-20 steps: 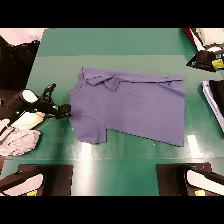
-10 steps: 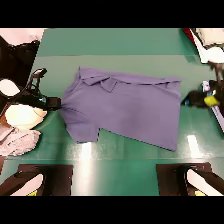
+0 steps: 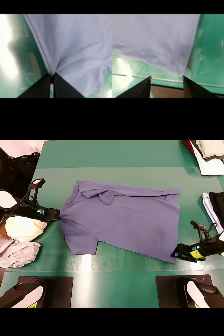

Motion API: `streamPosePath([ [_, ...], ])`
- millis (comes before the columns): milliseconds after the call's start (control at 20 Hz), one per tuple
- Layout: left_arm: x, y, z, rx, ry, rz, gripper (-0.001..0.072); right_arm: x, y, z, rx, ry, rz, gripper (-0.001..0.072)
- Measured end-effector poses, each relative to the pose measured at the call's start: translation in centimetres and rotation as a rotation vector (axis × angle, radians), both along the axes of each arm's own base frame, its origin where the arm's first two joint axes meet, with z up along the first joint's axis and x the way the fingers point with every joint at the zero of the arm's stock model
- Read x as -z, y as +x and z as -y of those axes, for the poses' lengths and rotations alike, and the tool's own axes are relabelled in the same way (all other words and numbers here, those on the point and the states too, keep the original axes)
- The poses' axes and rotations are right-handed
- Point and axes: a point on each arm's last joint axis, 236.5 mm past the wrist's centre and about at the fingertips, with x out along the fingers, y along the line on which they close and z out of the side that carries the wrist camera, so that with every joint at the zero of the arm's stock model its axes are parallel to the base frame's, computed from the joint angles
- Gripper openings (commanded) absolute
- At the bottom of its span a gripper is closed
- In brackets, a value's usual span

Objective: Fold the shirts.

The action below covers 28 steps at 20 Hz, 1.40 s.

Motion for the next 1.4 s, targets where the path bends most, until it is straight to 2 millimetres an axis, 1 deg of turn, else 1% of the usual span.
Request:
streamPosePath([
  [300,0.0,-0.1,0.0,0.002,0.000,-0.004,0.0028,2.1,-1.5,-0.2,0.026,0.016,-0.110,0.0449],
  [350,0.0,-0.1,0.0,0.002,0.000,-0.005,0.0028,2.5,-1.5,-0.3,0.027,0.021,-0.129,0.0428],
  [400,0.1,-0.2,0.0,0.003,0.001,-0.008,0.0028,2.9,-1.5,-0.4,0.023,0.026,-0.142,0.0377],
  [450,0.1,-0.2,0.0,0.005,0.001,-0.009,0.0028,3.1,-1.6,-0.7,0.019,0.033,-0.158,0.0308],
  [500,0.1,-0.3,0.0,0.010,0.002,-0.012,0.0028,3.4,-1.6,-1.0,0.009,0.037,-0.171,0.0281],
  [550,0.1,-0.4,0.0,0.016,0.004,-0.014,0.0028,3.5,-1.6,-1.2,-0.001,0.039,-0.176,0.0188],
  [650,0.2,-0.6,0.1,0.025,0.006,-0.020,0.0028,3.8,-1.4,-1.6,-0.024,0.034,-0.166,0.0060],
  [750,0.2,-0.7,0.1,0.029,0.007,-0.021,0.0028,3.9,-0.8,-1.7,-0.041,0.020,-0.129,0.0019],
  [900,0.2,-0.7,0.1,0.033,0.008,-0.023,0.0028,3.5,0.8,-1.2,-0.040,-0.025,-0.023,0.0016],
  [950,0.1,-0.7,0.1,0.033,0.007,-0.021,0.0028,2.9,1.4,-0.9,-0.038,-0.044,0.016,0.0016],
  [1050,-0.8,-0.2,0.4,0.033,-0.005,0.003,0.0028,0.7,3.0,-1.1,-0.031,-0.045,0.101,0.0015],
  [1100,-1.9,0.3,0.6,0.033,-0.017,0.030,0.0028,-0.8,4.3,-0.9,-0.026,-0.057,0.163,0.0015],
  [1150,-3.5,1.1,0.9,0.032,-0.032,0.073,0.0028,-2.7,5.7,-0.9,-0.022,-0.059,0.230,0.0014],
  [1200,-5.6,2.0,1.3,0.033,-0.049,0.122,0.0028,-5.1,7.4,-0.8,-0.019,-0.065,0.308,0.0014],
  [1250,-8.4,3.1,1.7,0.036,-0.070,0.188,0.0027,-7.7,8.9,-0.6,-0.014,-0.076,0.386,0.0014],
  [1300,-11.8,4.1,2.1,0.042,-0.086,0.266,0.0028,-10.9,10.8,-0.4,-0.008,-0.086,0.484,0.0014],
  [1350,-15.4,4.9,2.4,0.047,-0.101,0.351,0.0028,-14.1,12.3,-0.2,-0.003,-0.098,0.576,0.0014],
  [1400,-19.4,5.3,2.7,0.055,-0.112,0.441,0.0028,-17.9,13.9,0.0,0.003,-0.115,0.679,0.0014],
])
